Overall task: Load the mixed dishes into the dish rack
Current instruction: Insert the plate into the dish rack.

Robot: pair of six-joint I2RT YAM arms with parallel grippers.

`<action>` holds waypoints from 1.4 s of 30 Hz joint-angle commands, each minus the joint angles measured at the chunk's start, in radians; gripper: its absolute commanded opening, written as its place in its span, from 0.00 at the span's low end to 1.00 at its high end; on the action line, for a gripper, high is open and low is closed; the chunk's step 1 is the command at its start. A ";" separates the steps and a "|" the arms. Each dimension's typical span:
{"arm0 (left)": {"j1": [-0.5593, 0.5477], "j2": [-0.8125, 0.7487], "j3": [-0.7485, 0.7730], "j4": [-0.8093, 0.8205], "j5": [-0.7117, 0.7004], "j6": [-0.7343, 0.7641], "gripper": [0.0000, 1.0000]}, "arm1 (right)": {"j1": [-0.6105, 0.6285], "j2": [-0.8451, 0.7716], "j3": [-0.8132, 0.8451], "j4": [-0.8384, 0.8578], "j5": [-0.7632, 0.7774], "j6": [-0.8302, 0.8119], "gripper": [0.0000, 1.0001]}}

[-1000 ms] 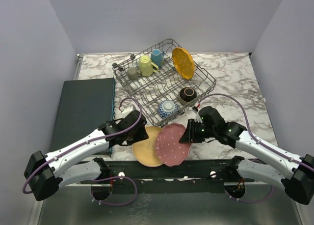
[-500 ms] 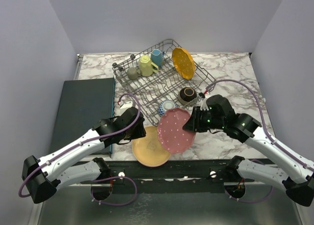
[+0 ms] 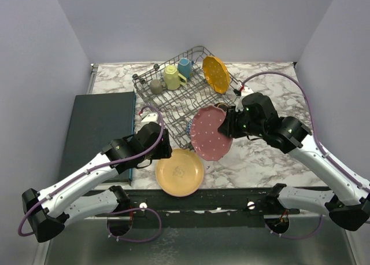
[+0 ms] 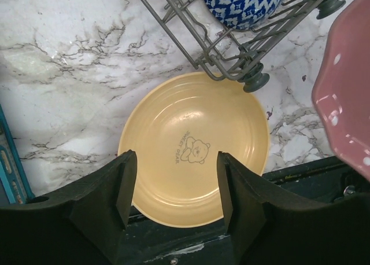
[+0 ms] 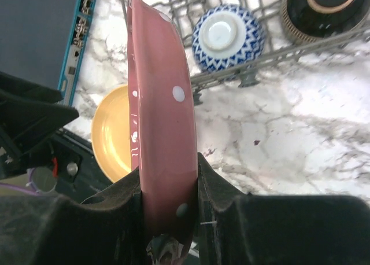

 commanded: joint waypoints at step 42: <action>0.005 -0.127 -0.017 0.027 -0.134 0.099 0.99 | -0.128 0.520 0.317 0.723 0.317 -0.887 0.00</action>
